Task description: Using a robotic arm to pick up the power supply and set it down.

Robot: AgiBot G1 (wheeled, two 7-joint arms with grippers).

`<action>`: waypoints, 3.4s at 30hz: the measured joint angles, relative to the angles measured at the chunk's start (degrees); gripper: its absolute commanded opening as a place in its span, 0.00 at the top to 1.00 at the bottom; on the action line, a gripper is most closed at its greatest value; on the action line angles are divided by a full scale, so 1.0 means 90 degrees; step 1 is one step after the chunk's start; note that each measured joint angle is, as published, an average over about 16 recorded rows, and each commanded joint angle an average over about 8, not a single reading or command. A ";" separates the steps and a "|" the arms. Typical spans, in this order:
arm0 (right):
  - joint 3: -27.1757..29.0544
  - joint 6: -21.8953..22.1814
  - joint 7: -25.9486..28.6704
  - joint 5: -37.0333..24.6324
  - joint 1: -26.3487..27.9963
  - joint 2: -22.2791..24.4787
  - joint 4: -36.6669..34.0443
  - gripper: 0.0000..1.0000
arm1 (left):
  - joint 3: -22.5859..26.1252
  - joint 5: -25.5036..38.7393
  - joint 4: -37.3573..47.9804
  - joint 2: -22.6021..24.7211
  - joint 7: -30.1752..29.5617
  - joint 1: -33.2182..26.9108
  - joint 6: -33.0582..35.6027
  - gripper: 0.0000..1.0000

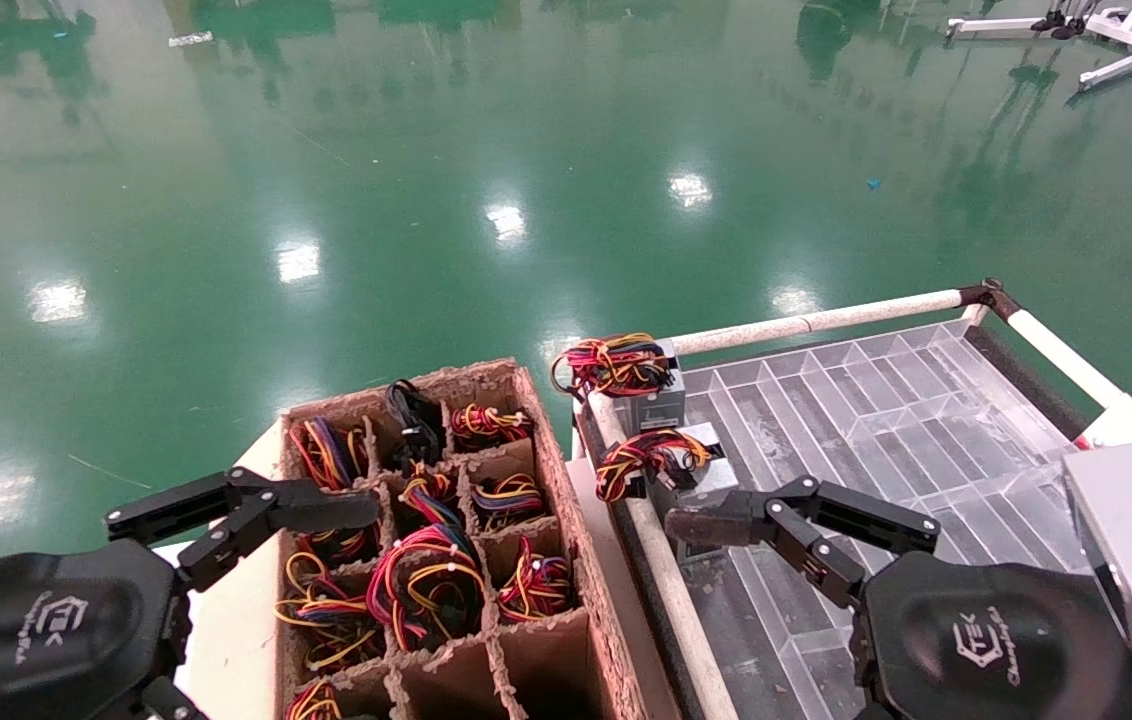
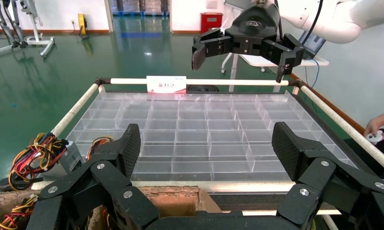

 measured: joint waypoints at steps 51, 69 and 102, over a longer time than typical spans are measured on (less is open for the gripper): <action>-0.1133 0.1003 -0.0134 -0.2630 0.1225 -0.1283 -0.0564 0.10 | 0.0001 -0.0001 0.0001 0.0000 0.0001 -0.0001 0.0000 1.00; -0.1998 0.1419 -0.0425 -0.4264 0.1992 -0.2416 -0.1667 1.00 | 0.0001 -0.0001 0.0001 0.0000 0.0001 -0.0001 0.0000 0.01; -0.2359 0.1934 -0.0768 -0.5024 0.2293 -0.3177 -0.2609 1.00 | 0.0002 -0.0002 0.0001 -0.0001 0.0001 -0.0001 0.0000 0.00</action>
